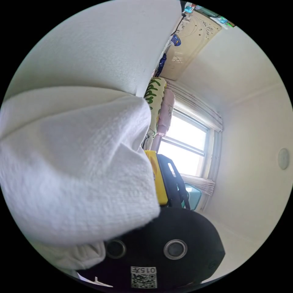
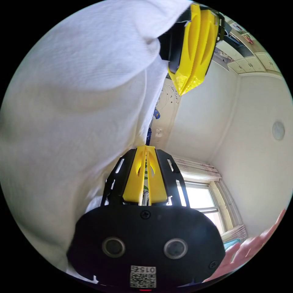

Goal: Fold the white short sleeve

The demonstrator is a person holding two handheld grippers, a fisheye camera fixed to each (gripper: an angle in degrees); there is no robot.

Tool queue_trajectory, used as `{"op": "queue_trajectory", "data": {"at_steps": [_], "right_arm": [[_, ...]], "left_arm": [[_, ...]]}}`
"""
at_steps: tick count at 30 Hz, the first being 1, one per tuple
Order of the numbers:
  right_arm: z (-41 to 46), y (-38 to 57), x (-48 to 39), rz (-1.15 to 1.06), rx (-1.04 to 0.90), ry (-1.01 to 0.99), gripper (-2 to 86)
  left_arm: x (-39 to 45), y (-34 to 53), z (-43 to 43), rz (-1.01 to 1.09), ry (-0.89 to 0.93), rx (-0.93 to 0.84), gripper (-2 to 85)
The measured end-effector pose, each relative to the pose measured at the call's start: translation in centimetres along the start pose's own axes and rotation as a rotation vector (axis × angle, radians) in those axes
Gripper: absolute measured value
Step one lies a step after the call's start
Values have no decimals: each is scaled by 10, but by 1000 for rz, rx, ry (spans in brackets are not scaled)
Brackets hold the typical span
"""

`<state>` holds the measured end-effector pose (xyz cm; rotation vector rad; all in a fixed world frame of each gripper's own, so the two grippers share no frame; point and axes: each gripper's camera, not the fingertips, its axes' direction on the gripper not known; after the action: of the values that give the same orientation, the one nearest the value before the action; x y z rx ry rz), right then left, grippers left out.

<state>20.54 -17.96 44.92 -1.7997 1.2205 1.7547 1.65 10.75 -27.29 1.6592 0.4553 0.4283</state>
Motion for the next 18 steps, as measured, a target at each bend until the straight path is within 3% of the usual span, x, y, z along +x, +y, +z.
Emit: {"op": "queue_trajectory", "data": {"at_steps": [18], "right_arm": [[3, 24, -31, -4, 0, 0, -10]], "left_arm": [[-3, 52, -9, -3, -2, 1, -2]]}}
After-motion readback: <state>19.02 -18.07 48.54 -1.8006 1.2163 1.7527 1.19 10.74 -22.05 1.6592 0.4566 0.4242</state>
